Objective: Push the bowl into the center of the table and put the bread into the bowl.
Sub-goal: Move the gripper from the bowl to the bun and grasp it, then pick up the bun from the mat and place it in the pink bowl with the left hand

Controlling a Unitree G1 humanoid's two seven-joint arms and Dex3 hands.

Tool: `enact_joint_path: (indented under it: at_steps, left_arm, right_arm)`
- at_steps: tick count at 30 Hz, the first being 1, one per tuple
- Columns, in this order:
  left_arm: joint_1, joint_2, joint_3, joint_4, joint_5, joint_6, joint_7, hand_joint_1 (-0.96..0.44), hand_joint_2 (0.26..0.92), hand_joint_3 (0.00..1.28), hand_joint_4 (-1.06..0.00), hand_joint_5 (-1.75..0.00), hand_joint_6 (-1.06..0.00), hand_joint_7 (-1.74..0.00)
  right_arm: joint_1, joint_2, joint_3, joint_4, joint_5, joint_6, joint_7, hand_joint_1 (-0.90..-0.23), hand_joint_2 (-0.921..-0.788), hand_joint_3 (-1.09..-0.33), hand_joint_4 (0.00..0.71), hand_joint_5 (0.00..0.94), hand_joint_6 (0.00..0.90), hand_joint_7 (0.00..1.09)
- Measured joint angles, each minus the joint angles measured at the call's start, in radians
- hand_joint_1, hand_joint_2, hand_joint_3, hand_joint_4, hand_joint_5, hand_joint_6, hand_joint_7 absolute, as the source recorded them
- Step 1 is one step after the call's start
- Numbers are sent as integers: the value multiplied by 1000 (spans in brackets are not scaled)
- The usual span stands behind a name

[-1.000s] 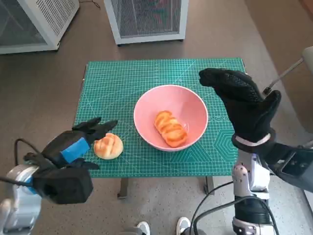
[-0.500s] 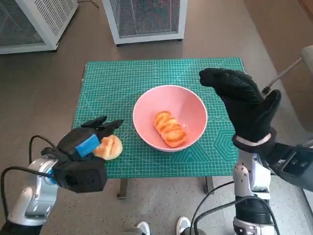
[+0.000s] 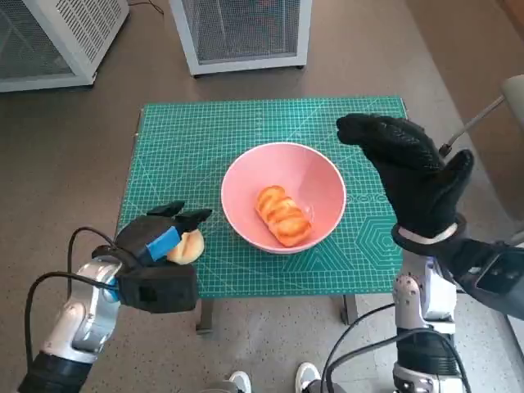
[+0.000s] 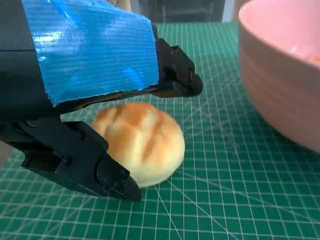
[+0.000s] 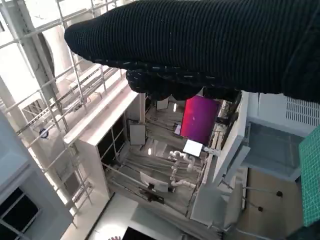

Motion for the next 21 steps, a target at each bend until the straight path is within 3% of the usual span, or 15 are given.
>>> enact_joint_path:
  at_steps: [7,8,9,12,16,21]
  left_arm:
    - [-24,0,-16,27,13,37,-19,81,868,25,-751,-101,-776,-140]
    - [-29,0,-19,28,14,41,-23,-8,878,41,-786,-124,-750,-363]
    - [-34,1,-22,29,16,45,-27,-133,894,85,-819,-192,-687,-712]
    - [-42,7,-26,30,17,51,-40,-42,912,91,-730,-830,-604,-1077]
    - [-45,17,-26,28,16,53,-59,-7,918,76,-703,-1066,-606,-1190]
    - [-45,34,-21,16,9,47,-70,1,920,71,-699,-1124,-610,-1207]
  right_arm:
    - [0,0,0,0,0,0,0,-376,-897,-547,535,51,99,878]
    - [0,0,0,0,0,0,0,-376,-897,-547,535,51,99,878]
    - [0,0,0,0,0,0,0,-377,-897,-547,535,52,98,879]
    - [0,0,0,0,0,0,0,-377,-898,-546,538,56,101,882]
    - [0,0,0,0,0,0,0,-377,-899,-544,544,62,105,885]
    - [0,0,1,0,-1,0,0,-377,-899,-547,548,70,103,893]
